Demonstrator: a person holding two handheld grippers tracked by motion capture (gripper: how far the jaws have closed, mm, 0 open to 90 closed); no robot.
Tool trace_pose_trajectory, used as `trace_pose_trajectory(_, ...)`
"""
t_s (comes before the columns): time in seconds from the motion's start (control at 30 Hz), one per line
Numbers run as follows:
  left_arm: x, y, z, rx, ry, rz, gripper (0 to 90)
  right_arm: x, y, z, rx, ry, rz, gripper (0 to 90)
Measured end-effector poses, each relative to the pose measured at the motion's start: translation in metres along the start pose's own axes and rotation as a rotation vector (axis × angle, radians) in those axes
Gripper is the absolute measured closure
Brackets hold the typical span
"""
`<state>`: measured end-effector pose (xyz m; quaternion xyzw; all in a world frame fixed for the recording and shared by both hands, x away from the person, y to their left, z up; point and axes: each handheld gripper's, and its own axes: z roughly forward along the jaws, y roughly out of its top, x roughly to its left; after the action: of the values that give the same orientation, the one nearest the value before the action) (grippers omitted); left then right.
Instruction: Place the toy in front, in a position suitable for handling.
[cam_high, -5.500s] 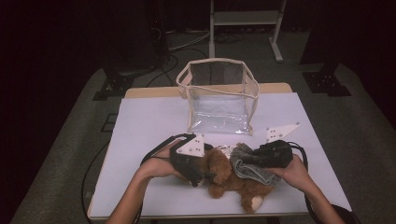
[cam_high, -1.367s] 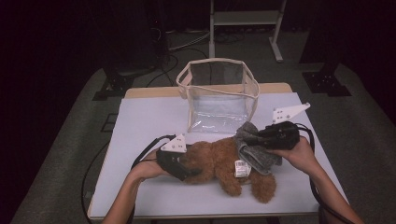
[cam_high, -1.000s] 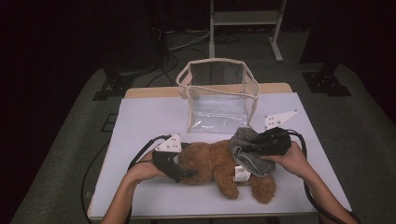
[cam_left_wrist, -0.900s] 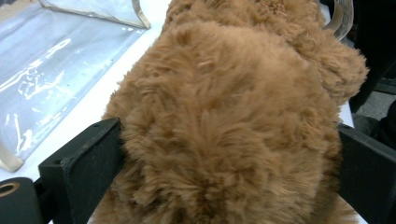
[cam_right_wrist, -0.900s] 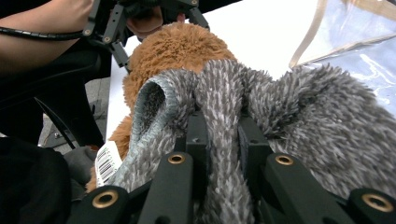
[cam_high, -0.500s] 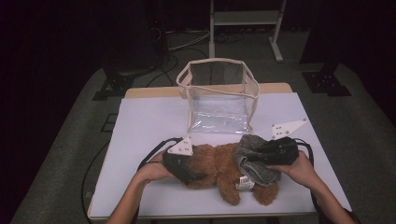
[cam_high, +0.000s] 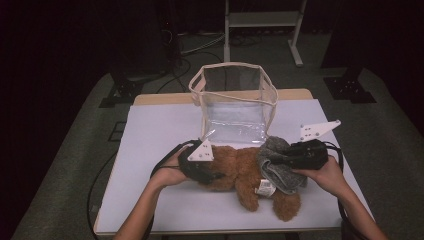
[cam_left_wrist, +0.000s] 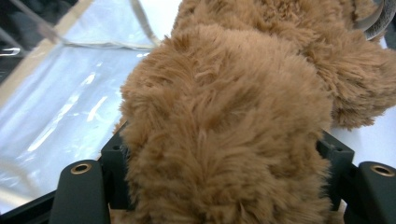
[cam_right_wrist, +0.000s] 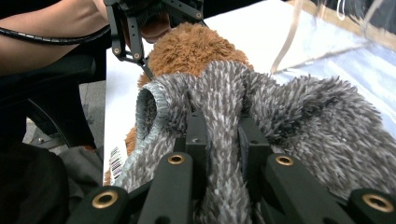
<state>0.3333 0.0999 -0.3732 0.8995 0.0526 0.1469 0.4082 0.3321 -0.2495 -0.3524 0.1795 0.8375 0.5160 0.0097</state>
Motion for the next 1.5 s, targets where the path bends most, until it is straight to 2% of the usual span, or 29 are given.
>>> trace_pose_trajectory(0.13, 0.000, -0.008, -0.018, 0.022, 0.020, -0.002, 28.2, 0.001, 0.008, 0.014, -0.004, 0.023, -0.012, 77.2)
trace_pose_trajectory(0.27, -0.009, -0.027, -0.029, 0.045, 0.006, -0.009, 27.3, 0.009, 0.007, 0.033, 0.001, 0.078, -0.023, 77.2)
trace_pose_trajectory(0.33, -0.013, -0.036, -0.032, 0.016, -0.004, -0.032, 25.5, 0.014, 0.005, 0.039, 0.012, 0.096, -0.037, 77.2)
trace_pose_trajectory(0.43, -0.014, -0.040, -0.035, 0.004, -0.007, -0.039, 25.1, 0.018, 0.004, 0.031, -0.002, 0.087, -0.040, 77.2)
trace_pose_trajectory(0.53, -0.014, -0.039, -0.037, 0.010, -0.010, -0.033, 23.4, 0.017, -0.004, 0.015, -0.005, 0.050, -0.028, 77.1)
trace_pose_trajectory(0.67, -0.013, -0.040, -0.038, 0.006, -0.013, -0.044, 19.8, 0.010, -0.025, -0.012, -0.003, -0.025, 0.025, 77.0)
trace_pose_trajectory(0.73, -0.012, -0.042, -0.039, 0.000, -0.018, -0.054, 17.5, 0.004, -0.040, -0.021, 0.003, -0.051, 0.074, 76.9)
trace_pose_trajectory(0.87, -0.009, -0.046, -0.044, -0.011, -0.017, -0.091, 12.6, -0.005, -0.063, -0.024, 0.010, -0.063, 0.141, 76.9)
trace_pose_trajectory(0.97, -0.007, -0.051, -0.049, -0.007, -0.018, -0.124, 11.0, -0.006, -0.065, -0.017, 0.006, -0.047, 0.148, 77.0)
trace_pose_trajectory(1.07, -0.003, -0.062, -0.049, -0.002, -0.026, -0.165, 10.9, -0.006, -0.062, -0.003, 0.018, -0.016, 0.145, 76.9)
trace_pose_trajectory(1.1, -0.002, -0.067, -0.047, -0.002, -0.044, -0.184, 11.4, -0.006, -0.060, 0.003, 0.019, -0.002, 0.143, 76.9)
trace_pose_trajectory(1.13, -0.002, -0.071, -0.046, 0.000, -0.067, -0.187, 14.9, -0.006, -0.058, 0.009, 0.017, 0.013, 0.146, 77.0)
trace_pose_trajectory(1.17, -0.003, -0.075, -0.044, -0.003, -0.068, -0.187, 18.9, -0.007, -0.057, 0.015, 0.007, 0.033, 0.150, 77.0)
trace_pose_trajectory(1.23, -0.005, -0.080, -0.043, -0.025, -0.069, -0.214, 23.7, -0.009, -0.055, 0.025, -0.015, 0.070, 0.162, 77.0)
trace_pose_trajectory(1.3, -0.007, -0.082, -0.043, -0.051, -0.067, -0.233, 29.1, -0.011, -0.053, 0.030, -0.037, 0.085, 0.178, 77.0)
trace_pose_trajectory(1.4, -0.010, -0.076, -0.042, -0.075, -0.068, -0.222, 33.8, -0.014, -0.048, 0.028, -0.071, 0.091, 0.190, 77.2)
trace_pose_trajectory(1.5, -0.011, -0.064, -0.038, -0.095, -0.073, -0.205, 34.9, -0.013, -0.042, 0.021, -0.060, 0.071, 0.171, 77.3)
